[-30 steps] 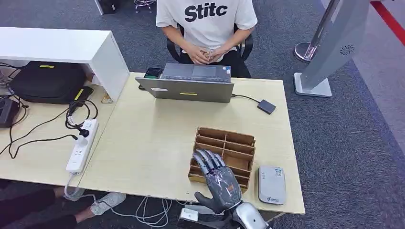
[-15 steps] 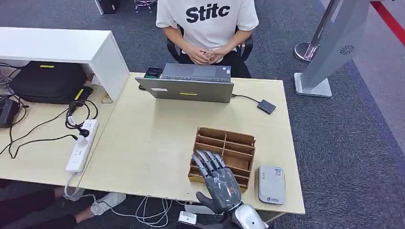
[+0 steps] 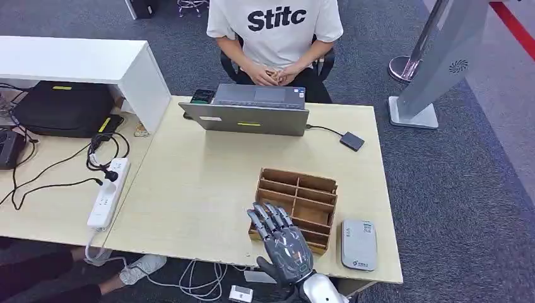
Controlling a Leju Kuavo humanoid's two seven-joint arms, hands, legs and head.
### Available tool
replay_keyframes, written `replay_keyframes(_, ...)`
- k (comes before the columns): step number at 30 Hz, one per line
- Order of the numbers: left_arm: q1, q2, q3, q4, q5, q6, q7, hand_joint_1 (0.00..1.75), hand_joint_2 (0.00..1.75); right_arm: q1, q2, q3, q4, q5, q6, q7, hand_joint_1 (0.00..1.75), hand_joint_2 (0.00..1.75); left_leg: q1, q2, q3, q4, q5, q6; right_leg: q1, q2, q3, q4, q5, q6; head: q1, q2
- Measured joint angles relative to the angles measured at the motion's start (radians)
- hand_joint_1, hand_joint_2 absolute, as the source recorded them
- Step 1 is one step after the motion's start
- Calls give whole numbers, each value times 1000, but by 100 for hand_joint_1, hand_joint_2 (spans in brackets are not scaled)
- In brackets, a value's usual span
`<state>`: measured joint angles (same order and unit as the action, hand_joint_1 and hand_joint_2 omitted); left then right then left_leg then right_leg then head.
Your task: Pass the card to the sensor for recognition and then transmit it.
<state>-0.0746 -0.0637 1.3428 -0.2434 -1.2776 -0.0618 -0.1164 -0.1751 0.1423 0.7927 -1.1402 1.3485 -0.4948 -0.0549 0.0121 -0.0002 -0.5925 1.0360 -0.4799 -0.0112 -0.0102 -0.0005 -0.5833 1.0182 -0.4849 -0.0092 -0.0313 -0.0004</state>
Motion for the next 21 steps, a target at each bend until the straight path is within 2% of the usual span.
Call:
replay_keyframes(8,0,0,0,0,-2,-2,0,0,175,-6,6,3,26,18,-6,11,0,175,0,0,0,0,0,0,0,0,0,0,0,0,0,0)
replay_keyframes(14,0,0,0,0,-10,-4,0,0,175,-20,11,21,61,80,-34,54,0,175,0,0,0,0,0,0,0,0,0,0,0,0,0,0)
replay_keyframes(21,-1,0,0,0,-11,-4,0,0,175,-30,16,25,93,98,-36,70,0,175,0,0,0,0,0,0,0,0,0,0,0,0,0,0)
